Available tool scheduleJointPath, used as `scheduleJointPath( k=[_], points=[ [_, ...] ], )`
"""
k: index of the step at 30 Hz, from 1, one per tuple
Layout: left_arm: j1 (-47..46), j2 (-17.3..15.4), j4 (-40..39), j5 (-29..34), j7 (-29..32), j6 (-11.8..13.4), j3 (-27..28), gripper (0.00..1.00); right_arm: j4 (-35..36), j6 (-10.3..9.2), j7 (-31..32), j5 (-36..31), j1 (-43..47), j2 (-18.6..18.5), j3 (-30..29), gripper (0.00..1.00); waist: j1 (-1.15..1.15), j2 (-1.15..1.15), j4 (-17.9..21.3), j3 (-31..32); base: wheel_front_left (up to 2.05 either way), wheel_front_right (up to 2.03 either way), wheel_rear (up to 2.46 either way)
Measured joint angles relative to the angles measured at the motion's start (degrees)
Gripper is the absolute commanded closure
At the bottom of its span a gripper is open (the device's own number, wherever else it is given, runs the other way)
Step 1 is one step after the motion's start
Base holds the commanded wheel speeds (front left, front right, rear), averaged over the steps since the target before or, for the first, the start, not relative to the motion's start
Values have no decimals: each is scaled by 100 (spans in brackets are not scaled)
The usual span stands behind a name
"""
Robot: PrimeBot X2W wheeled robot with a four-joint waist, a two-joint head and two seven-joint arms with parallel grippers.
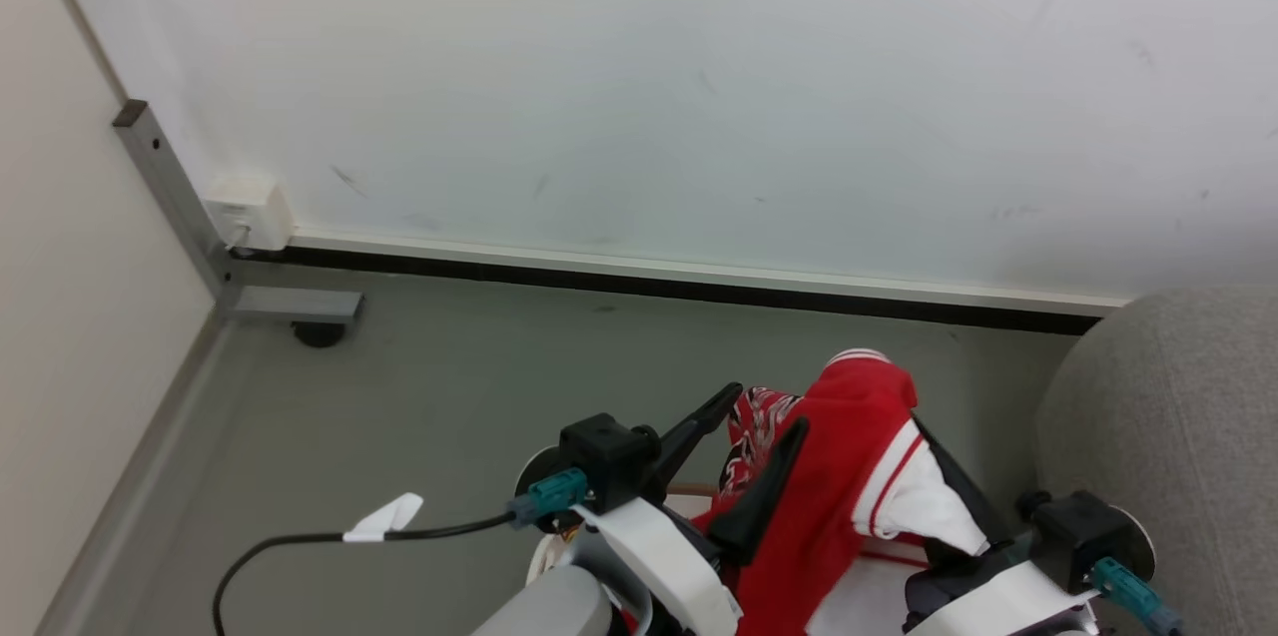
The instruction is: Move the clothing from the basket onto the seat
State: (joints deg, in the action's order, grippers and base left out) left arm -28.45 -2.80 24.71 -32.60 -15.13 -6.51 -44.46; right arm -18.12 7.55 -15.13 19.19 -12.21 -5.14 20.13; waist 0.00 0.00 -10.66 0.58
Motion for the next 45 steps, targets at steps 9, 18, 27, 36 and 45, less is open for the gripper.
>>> scheduleJointPath(
  k=[9,18,27,36,45],
  points=[
    [141,-16,-157,357,0,-51,172,0,747,1,-1,2,16,-144,-697,100,0,0,713,-137,0,0,0],
    [276,-30,-354,779,0,-71,303,0,1515,0,0,-65,123,-420,-1541,100,0,0,1689,-224,0,0,0],
    [396,-27,-463,1144,-1,-87,388,0,1864,0,0,33,592,-552,-1881,100,0,0,2643,-200,0,0,0],
    [404,-23,-432,1196,0,-87,321,0,1928,0,0,188,650,-628,-1909,100,0,0,3120,-344,0,0,0],
    [159,-193,-420,1196,0,-87,236,0,1644,0,164,626,-531,-1050,-2176,100,0,0,2985,-831,0,0,0]
  ],
)
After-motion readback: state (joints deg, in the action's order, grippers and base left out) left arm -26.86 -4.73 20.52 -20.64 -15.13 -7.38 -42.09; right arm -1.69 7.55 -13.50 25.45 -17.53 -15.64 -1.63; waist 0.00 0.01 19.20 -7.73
